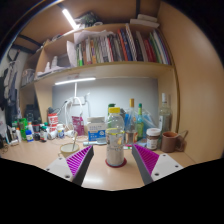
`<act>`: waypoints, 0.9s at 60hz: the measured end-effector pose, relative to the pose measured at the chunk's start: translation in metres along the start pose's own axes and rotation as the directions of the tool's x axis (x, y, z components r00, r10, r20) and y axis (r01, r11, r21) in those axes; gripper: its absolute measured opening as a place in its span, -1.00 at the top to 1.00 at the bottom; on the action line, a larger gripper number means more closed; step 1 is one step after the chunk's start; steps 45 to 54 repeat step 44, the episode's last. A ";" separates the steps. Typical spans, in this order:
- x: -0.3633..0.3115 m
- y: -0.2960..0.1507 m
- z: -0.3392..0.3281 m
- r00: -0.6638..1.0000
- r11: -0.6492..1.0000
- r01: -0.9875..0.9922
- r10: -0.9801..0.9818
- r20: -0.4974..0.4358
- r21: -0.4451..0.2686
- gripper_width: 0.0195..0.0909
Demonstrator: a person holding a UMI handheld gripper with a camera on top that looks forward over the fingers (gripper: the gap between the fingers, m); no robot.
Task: Pour water
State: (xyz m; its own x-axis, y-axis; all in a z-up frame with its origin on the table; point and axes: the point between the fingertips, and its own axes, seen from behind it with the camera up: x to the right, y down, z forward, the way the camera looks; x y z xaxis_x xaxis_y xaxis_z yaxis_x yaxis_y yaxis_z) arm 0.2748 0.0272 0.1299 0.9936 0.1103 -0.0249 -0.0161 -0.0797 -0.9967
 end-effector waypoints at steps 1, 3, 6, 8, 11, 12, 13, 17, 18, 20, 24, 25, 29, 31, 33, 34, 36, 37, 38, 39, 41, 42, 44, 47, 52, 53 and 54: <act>-0.001 -0.001 -0.009 1.000 1.000 0.001 -0.001 -0.002 0.000 -0.84; -0.004 -0.004 -0.027 1.000 1.000 0.003 -0.003 -0.010 -0.001 -0.84; -0.005 -0.005 -0.053 0.999 1.000 0.005 -0.005 -0.036 -0.004 -0.84; -0.008 -0.008 -0.070 0.999 1.000 0.010 -0.010 -0.046 0.003 -0.83; -0.014 -0.010 -0.095 0.999 1.000 0.016 -0.015 -0.052 0.015 -0.83; -0.016 -0.010 -0.103 0.999 1.000 0.014 -0.013 -0.052 0.020 -0.83; -0.018 -0.009 -0.108 0.999 1.000 0.011 -0.010 -0.047 0.027 -0.83; -0.031 -0.007 -0.136 1.000 0.999 -0.018 0.019 -0.023 0.043 -0.83; -0.033 -0.005 -0.142 0.999 0.999 -0.028 0.029 -0.018 0.044 -0.83; -0.037 -0.003 -0.154 0.999 0.998 -0.045 0.045 -0.010 0.043 -0.84; -0.043 -0.001 -0.173 0.998 0.997 -0.061 0.061 0.002 0.048 -0.83; -0.043 0.000 -0.177 0.998 0.997 -0.059 0.059 0.003 0.049 -0.83; -0.041 0.000 -0.189 0.999 0.998 -0.043 0.044 -0.010 0.053 -0.84; -0.038 0.000 -0.194 0.999 0.998 -0.037 0.039 -0.026 0.053 -0.84; -0.035 -0.001 -0.199 0.999 0.998 -0.030 0.032 -0.040 0.052 -0.82; -0.033 0.000 -0.201 0.999 0.998 -0.027 0.029 -0.045 0.051 -0.82; -0.032 0.000 -0.204 0.998 0.998 -0.026 0.028 -0.050 0.053 -0.81; -0.032 -0.001 -0.206 0.998 0.998 -0.027 0.030 -0.052 0.054 -0.81; -0.031 0.000 -0.208 0.998 0.998 -0.029 0.032 -0.052 0.055 -0.81; -0.030 0.000 -0.209 0.998 0.998 -0.032 0.035 -0.052 0.056 -0.81; -0.031 0.000 -0.211 0.998 0.998 -0.038 0.041 -0.047 0.055 -0.81; -0.031 0.000 -0.212 0.998 0.998 -0.042 0.044 -0.045 0.055 -0.81; -0.032 0.001 -0.213 0.998 0.998 -0.047 0.049 -0.041 0.052 -0.81; -0.032 0.001 -0.213 0.998 0.998 -0.047 0.049 -0.041 0.052 -0.81; -0.032 0.001 -0.213 0.998 0.998 -0.047 0.049 -0.041 0.052 -0.81; -0.032 0.001 -0.213 0.998 0.998 -0.047 0.049 -0.041 0.052 -0.81; -0.032 0.001 -0.213 0.998 0.998 -0.047 0.049 -0.041 0.052 -0.81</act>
